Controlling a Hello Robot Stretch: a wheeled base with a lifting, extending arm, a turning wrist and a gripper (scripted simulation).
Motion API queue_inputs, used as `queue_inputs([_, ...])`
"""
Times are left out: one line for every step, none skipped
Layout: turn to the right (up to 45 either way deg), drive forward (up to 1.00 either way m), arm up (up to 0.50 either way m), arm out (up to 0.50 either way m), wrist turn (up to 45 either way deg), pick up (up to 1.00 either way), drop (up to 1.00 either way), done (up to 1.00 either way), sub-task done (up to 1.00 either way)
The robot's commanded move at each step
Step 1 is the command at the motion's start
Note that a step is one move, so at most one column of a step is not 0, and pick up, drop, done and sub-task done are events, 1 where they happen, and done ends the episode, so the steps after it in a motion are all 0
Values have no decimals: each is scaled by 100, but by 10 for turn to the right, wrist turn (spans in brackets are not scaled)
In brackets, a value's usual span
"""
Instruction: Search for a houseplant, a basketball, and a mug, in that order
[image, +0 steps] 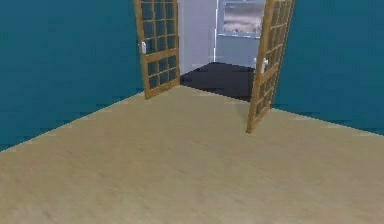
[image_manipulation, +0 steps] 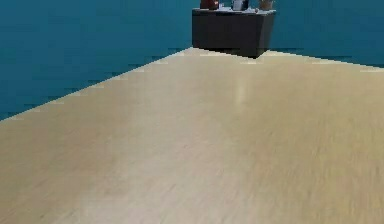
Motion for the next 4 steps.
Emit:
queue_inputs([0,100,0,0,0,0,0,0,0])
queue_inputs([30,0,0,0,0,0,0,0,0])
queue_inputs([0,100,0,0,0,0,0,0,0])
queue_inputs([30,0,0,0,0,0,0,0,0])
